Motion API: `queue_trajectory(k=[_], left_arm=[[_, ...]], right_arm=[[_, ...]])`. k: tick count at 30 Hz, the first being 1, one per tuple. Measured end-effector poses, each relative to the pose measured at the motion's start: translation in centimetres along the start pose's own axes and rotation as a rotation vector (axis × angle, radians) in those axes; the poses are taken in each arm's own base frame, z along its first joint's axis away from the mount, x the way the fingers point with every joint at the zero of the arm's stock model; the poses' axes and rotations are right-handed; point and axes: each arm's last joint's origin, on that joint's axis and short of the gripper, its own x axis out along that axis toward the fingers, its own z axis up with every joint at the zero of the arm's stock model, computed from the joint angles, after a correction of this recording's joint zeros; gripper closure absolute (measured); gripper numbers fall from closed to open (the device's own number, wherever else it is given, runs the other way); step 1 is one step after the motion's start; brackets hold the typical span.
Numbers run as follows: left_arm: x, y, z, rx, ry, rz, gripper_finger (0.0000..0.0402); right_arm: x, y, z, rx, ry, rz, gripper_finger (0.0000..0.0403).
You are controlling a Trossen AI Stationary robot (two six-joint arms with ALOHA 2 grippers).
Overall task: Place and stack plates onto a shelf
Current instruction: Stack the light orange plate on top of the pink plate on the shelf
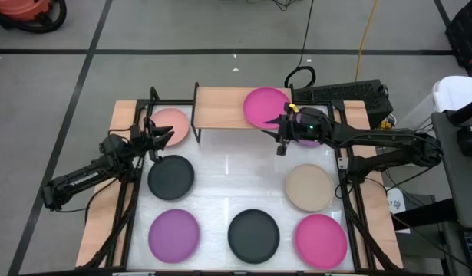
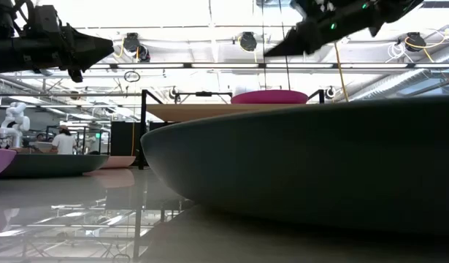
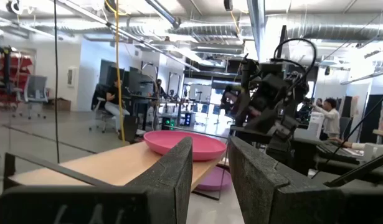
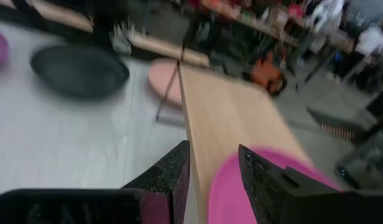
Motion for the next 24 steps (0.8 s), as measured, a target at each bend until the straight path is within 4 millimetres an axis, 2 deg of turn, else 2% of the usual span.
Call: queue_trajectory(k=[11, 17, 24], left_arm=[[0.0, -0.2, -0.7, -0.054, 0.075, -0.032, 0.0293], [0.0, -0.5, -0.8, -0.067, 0.082, -0.056, 0.0293], [0.0, -1.0, -0.8, -0.088, 0.087, -0.097, 0.0293]], right_arm=[[-3.5, 1.7, 3.5, -0.023, -0.235, 0.092, 0.0284], [-4.6, 3.1, 4.2, 0.01, -0.26, 0.17, 0.0284], [-5.0, 4.9, 4.2, -0.001, -0.228, 0.266, 0.0284]])
